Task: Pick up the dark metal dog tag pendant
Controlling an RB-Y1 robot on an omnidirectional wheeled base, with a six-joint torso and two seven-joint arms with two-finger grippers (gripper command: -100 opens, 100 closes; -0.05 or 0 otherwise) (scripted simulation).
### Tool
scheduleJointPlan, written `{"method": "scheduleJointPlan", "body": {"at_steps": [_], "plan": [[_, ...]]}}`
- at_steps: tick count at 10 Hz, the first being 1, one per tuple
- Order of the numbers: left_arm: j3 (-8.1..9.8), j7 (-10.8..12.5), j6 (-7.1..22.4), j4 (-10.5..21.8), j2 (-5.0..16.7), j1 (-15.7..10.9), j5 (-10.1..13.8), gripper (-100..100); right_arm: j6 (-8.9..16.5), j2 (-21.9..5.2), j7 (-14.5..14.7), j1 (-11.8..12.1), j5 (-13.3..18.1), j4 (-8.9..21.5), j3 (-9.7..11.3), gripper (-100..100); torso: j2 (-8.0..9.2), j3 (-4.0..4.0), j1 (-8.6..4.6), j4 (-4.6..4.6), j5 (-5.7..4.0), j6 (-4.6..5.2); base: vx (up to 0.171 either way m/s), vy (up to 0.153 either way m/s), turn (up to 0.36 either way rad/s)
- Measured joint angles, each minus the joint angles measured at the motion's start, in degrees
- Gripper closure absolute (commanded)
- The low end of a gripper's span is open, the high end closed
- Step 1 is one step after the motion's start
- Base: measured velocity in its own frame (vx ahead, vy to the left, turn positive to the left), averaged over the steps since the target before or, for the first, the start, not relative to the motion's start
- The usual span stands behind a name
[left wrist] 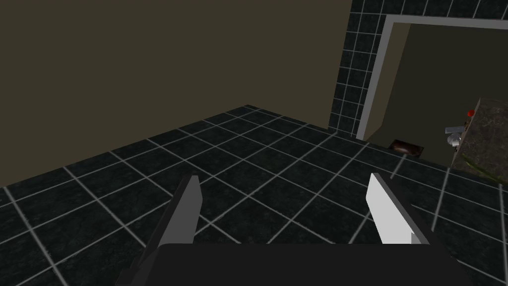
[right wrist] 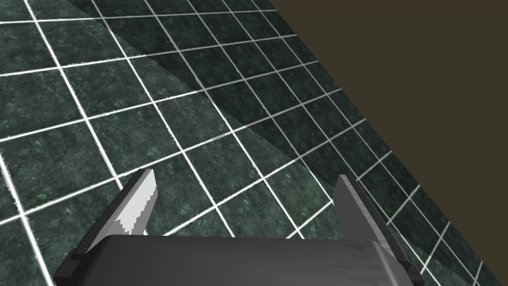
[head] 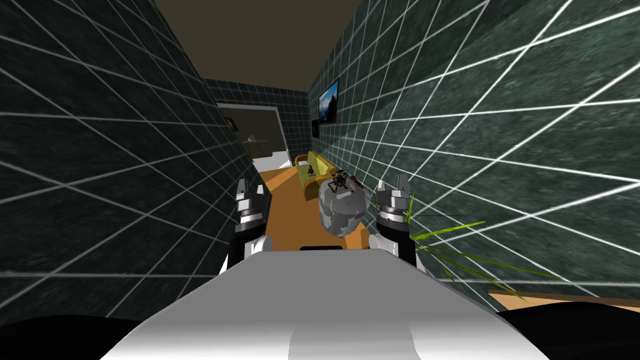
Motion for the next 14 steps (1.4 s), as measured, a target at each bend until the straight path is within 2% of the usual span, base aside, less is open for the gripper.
{"method": "scheduleJointPlan", "body": {"at_steps": [3, 4, 5, 6, 7, 10, 11, 14], "plan": [[-0.01, 0.00, 0.00, 0.00, -0.01, 0.00, 0.00, 0, 2.13, -4.19, -1.13, 0.10, -0.72, 1.93, -1.71, -100, 0.03, 0.01, 0.34, 0.00, 0.07, -0.01, -0.003, 0.105, 0.004], [-0.01, 0.00, 0.00, 0.00, -0.01, 0.00, 0.00, 0, 2.79, -5.92, -1.93, 1.32, -1.23, 2.69, -2.55, -100, 0.01, 0.01, 0.45, 0.00, 0.10, 0.01, 0.009, 0.167, 0.000], [-0.01, 0.00, 0.00, 0.00, -0.01, 0.00, 0.00, 0, 4.46, -7.74, -2.95, 1.17, -1.95, 3.85, -4.03, -100, -0.02, -0.01, 0.57, 0.00, 0.12, -0.01, -0.013, 0.186, 0.007], [-0.02, 0.00, 0.00, 0.00, -0.02, 0.00, 0.00, 0, 5.96, -9.77, -4.20, 1.37, -2.79, 5.68, -5.67, -100, 0.03, 0.01, 0.65, 0.00, 0.14, 0.00, 0.003, 0.191, 0.003], [-0.02, 0.00, 0.00, 0.00, -0.02, 0.00, 0.00, 0, 6.84, -11.73, -5.41, 0.74, -3.49, 9.22, -7.14, -100, -0.01, -0.01, 0.67, 0.00, 0.15, -0.01, 0.020, 0.134, -0.003], [-0.01, 0.00, 0.00, 0.00, -0.01, 0.00, 0.00, 0, 9.95, -13.96, -7.34, 2.34, -4.63, 10.95, -9.00, -100, -0.10, -0.06, 0.31, -0.02, 0.08, 0.00, 0.029, 0.100, 0.010], [-0.01, 0.00, 0.00, 0.00, -0.01, 0.00, 0.00, 0, 11.64, -15.14, -8.19, 2.01, -5.30, 12.36, -10.17, -100, -0.10, -0.06, 0.38, -0.02, 0.08, -0.01, 0.023, 0.180, 0.024], [-0.01, 0.00, 0.00, 0.00, -0.01, 0.00, 0.00, 0, 16.30, -17.84, -11.20, 3.64, -7.31, 15.75, -13.20, -100, -0.10, -0.06, 0.44, -0.02, 0.11, 0.00, 0.030, 0.115, 0.004]]}}
